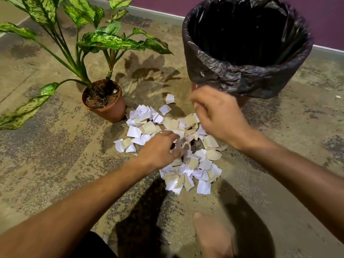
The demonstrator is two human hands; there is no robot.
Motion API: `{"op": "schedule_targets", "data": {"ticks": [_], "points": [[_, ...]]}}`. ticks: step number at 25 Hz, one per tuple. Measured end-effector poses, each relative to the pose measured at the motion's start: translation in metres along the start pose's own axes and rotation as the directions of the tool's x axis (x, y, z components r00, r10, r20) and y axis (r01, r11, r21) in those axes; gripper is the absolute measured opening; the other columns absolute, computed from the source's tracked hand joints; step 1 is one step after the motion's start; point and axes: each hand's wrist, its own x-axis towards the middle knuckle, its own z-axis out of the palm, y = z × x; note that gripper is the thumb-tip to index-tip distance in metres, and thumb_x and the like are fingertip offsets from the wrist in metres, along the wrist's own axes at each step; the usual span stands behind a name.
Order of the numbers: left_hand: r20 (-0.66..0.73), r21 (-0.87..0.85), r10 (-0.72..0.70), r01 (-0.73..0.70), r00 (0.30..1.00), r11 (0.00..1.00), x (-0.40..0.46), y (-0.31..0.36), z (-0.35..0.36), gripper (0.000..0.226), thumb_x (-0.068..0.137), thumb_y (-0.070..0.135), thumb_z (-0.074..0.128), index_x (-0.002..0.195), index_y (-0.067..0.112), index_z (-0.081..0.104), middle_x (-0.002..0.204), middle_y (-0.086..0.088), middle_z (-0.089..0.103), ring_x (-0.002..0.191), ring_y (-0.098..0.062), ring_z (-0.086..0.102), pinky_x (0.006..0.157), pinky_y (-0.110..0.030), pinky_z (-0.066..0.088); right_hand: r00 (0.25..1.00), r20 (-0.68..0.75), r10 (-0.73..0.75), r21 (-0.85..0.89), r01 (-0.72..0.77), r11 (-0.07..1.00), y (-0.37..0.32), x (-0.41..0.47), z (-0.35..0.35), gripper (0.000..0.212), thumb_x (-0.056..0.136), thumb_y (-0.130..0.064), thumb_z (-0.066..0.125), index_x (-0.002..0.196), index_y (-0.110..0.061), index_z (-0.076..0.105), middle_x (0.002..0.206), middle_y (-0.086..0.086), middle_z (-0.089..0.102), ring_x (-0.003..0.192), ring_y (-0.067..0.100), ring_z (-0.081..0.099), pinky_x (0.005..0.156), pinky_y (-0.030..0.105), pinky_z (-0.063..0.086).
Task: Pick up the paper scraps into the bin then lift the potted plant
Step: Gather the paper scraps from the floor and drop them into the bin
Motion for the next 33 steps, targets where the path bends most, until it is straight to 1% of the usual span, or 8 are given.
{"op": "schedule_targets", "data": {"ticks": [2, 5, 7, 10, 15, 26, 30, 33], "points": [[0.185, -0.020, -0.096, 0.102, 0.978, 0.995, -0.002, -0.011, 0.012, 0.073, 0.078, 0.056, 0.068, 0.136, 0.020, 0.043, 0.132, -0.002, 0.049, 0.119, -0.025, 0.051, 0.096, -0.037, 0.046, 0.963, 0.255, 0.083, -0.069, -0.067, 0.995, 0.009, -0.021, 0.022, 0.027, 0.091, -0.012, 0.052, 0.116, -0.014, 0.064, 0.111, 0.004, 0.066, 0.099, 0.024, 0.063, 0.085, 0.038, 0.051], [0.398, -0.111, -0.121, 0.179, 0.909, 0.978, -0.008, -0.021, 0.029, 0.101, 0.067, 0.060, 0.077, 0.147, 0.026, 0.027, 0.146, -0.003, 0.037, 0.132, -0.025, 0.038, 0.107, -0.036, 0.035, 0.689, 0.649, 0.323, -0.299, -0.159, 0.941, 0.031, -0.053, 0.051, 0.053, 0.091, -0.039, 0.055, 0.139, -0.022, 0.041, 0.133, 0.007, 0.051, 0.116, 0.030, 0.054, 0.092, 0.040, 0.048], [0.451, -0.091, -0.149, 0.211, 0.880, 0.973, -0.008, -0.023, 0.038, 0.104, 0.069, 0.048, 0.081, 0.150, 0.029, 0.018, 0.149, -0.007, 0.032, 0.135, -0.028, 0.035, 0.110, -0.037, 0.034, 0.509, 0.724, 0.466, -0.413, -0.221, 0.884, 0.045, -0.072, 0.063, 0.080, 0.084, -0.057, 0.059, 0.148, -0.025, 0.023, 0.145, 0.010, 0.037, 0.126, 0.033, 0.046, 0.097, 0.042, 0.045], [0.443, -0.023, -0.196, 0.230, 0.874, 0.973, -0.004, -0.021, 0.048, 0.099, 0.073, 0.023, 0.081, 0.149, 0.033, 0.019, 0.143, -0.009, 0.035, 0.128, -0.030, 0.042, 0.102, -0.036, 0.043, 0.432, 0.744, 0.510, -0.428, -0.278, 0.860, 0.056, -0.091, 0.079, 0.099, 0.077, -0.068, 0.061, 0.151, -0.034, 0.005, 0.155, 0.008, 0.018, 0.133, 0.036, 0.039, 0.099, 0.044, 0.043], [0.410, -0.044, -0.202, 0.240, 0.890, 0.970, 0.001, -0.015, 0.054, 0.076, 0.077, 0.007, 0.073, 0.142, 0.030, 0.041, 0.131, -0.010, 0.045, 0.122, -0.028, 0.047, 0.093, -0.027, 0.042, 0.554, 0.760, 0.340, -0.311, -0.150, 0.939, 0.044, -0.100, 0.097, 0.086, 0.082, -0.059, 0.061, 0.149, -0.042, 0.010, 0.157, 0.005, 0.013, 0.129, 0.036, 0.043, 0.094, 0.043, 0.046], [0.263, -0.112, -0.156, 0.191, 0.952, 0.975, 0.011, -0.013, 0.035, 0.020, 0.078, 0.009, 0.071, 0.094, 0.020, 0.073, 0.111, -0.002, 0.068, 0.097, -0.017, 0.063, 0.080, -0.023, 0.048, 0.785, 0.577, 0.226, -0.262, -0.084, 0.961, 0.037, -0.087, 0.093, 0.042, 0.084, -0.003, 0.057, 0.121, -0.022, 0.063, 0.135, 0.002, 0.052, 0.097, 0.024, 0.066, 0.079, 0.034, 0.055], [0.120, -0.141, -0.149, 0.165, 0.982, 0.976, 0.019, -0.006, 0.019, 0.021, 0.076, 0.005, 0.065, 0.076, 0.024, 0.073, 0.081, 0.006, 0.068, 0.069, -0.010, 0.060, 0.049, -0.007, 0.033, 0.867, 0.452, 0.210, -0.203, -0.129, 0.971, 0.032, -0.069, 0.071, 0.035, 0.087, -0.007, 0.059, 0.120, -0.017, 0.065, 0.128, 0.002, 0.059, 0.101, 0.024, 0.064, 0.088, 0.038, 0.053], [0.023, -0.168, -0.150, 0.151, 0.988, 0.974, 0.024, 0.002, 0.010, 0.024, 0.076, 0.004, 0.063, 0.071, 0.026, 0.071, 0.087, 0.005, 0.072, 0.074, -0.011, 0.061, 0.058, -0.016, 0.039, 0.915, 0.327, 0.238, -0.129, -0.206, 0.970, 0.025, -0.041, 0.043, 0.032, 0.090, -0.013, 0.062, 0.122, -0.018, 0.065, 0.131, -0.003, 0.058, 0.115, 0.017, 0.058, 0.103, 0.033, 0.043]]}}
